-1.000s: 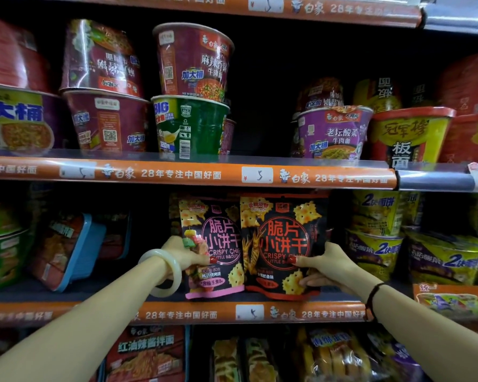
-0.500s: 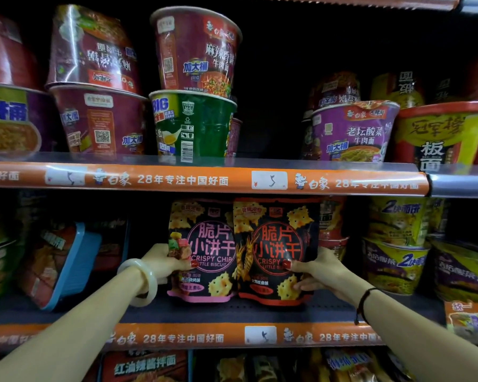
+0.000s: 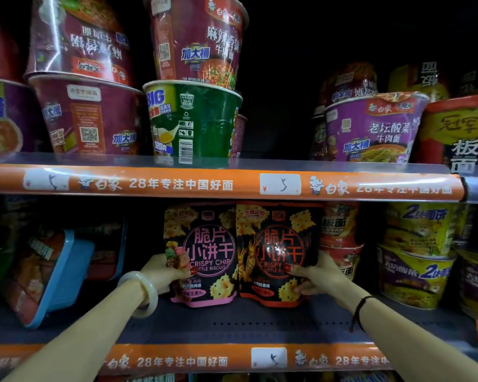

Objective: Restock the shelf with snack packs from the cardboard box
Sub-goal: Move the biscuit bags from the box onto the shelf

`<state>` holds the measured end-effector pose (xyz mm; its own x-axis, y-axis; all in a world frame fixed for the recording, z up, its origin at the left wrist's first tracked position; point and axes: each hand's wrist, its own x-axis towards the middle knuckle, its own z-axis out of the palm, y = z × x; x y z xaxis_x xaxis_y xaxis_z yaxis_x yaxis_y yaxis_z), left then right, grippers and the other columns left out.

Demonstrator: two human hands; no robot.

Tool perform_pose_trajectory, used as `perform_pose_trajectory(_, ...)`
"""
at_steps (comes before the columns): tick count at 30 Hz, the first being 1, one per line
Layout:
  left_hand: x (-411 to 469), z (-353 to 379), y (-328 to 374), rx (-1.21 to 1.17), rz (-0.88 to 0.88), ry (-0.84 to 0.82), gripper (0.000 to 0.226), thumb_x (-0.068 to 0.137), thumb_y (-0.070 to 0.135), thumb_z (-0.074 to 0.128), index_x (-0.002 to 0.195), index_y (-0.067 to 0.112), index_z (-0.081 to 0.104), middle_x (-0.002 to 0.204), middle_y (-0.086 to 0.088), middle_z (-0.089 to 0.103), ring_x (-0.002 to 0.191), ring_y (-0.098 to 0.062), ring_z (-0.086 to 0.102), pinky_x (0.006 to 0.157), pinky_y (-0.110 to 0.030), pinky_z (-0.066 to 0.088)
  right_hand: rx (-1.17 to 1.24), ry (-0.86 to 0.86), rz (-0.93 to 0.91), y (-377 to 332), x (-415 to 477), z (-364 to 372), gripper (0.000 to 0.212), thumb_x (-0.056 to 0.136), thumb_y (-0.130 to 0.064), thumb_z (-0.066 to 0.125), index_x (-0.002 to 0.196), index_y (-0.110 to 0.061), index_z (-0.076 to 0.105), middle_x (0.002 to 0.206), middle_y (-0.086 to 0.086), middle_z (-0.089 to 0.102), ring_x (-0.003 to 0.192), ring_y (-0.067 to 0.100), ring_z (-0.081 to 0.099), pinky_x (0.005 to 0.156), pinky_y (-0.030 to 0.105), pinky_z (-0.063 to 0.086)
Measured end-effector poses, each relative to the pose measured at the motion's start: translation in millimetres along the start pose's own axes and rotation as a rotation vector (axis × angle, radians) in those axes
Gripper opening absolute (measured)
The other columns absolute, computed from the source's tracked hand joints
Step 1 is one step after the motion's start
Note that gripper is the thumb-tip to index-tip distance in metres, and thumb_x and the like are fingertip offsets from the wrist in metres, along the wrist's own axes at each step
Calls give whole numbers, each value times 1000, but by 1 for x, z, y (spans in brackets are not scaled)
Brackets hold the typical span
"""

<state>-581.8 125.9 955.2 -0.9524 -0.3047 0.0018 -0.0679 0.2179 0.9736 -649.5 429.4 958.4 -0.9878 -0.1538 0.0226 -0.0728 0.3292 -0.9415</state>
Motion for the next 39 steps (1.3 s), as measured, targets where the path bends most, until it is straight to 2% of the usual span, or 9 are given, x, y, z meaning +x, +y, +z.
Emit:
perform_pose_trajectory(6,2,-7,-2,76,-56,29,29,77,15,75,103,17,61,107,-2,63,107,-21,54,87,-37,45,-114,34,33,-5,-8,-2,44,81,-25,74,111,-21,43,102,11,65,49,18,68,45,26,54)
perform_pose_trajectory(9,-2,-7,0,116,-57,50,29,76,17,77,101,13,62,100,-1,64,100,-19,56,82,-36,50,-175,67,37,-5,-10,-5,38,82,-29,72,109,-18,47,107,13,66,48,18,67,44,25,54)
perform_pose_trajectory(15,-20,-15,9,290,-44,144,24,76,18,76,72,2,59,92,-19,67,85,-28,63,78,-39,54,-406,174,-15,-7,-25,-18,24,83,-30,70,79,-9,60,54,9,68,46,20,67,43,26,54)
perform_pose_trajectory(17,-28,-20,11,337,-46,148,28,76,21,76,83,-5,67,94,-20,71,80,-28,66,70,-34,53,-465,175,-32,-13,-32,-19,24,85,-29,67,70,-13,59,43,7,64,42,18,64,47,27,56)
perform_pose_trajectory(19,-38,-23,16,376,-33,137,32,78,21,74,94,-6,69,92,-20,72,75,-26,67,60,-29,51,-476,154,-30,-23,-41,-15,24,86,-26,67,71,-11,56,55,14,69,53,24,70,53,32,59)
perform_pose_trajectory(24,-75,-28,28,461,4,18,23,84,18,68,95,-2,69,84,-13,70,71,-23,64,56,-26,48,-489,-54,-59,-50,-67,13,23,87,-23,68,88,-2,58,88,19,71,64,27,72,47,27,56)
perform_pose_trajectory(28,-113,-42,28,572,-6,-105,15,84,14,67,90,0,67,76,-13,65,58,-18,58,53,-25,45,-495,-236,-123,-64,-89,47,28,88,-24,66,96,2,62,90,16,67,51,17,67,42,23,52)
perform_pose_trajectory(32,-147,-60,11,615,18,-99,6,86,6,63,82,2,62,80,-15,58,61,-23,55,40,-15,40,-580,-377,-221,-66,-109,90,32,88,-24,65,101,5,67,90,21,70,63,24,69,44,24,53)
perform_pose_trajectory(39,-192,-102,-44,715,-42,-7,19,85,13,67,93,-4,71,80,-10,67,70,-24,67,52,-21,51,-718,-558,-411,-57,-140,177,23,86,-19,66,99,0,70,93,17,73,68,17,68,54,25,55)
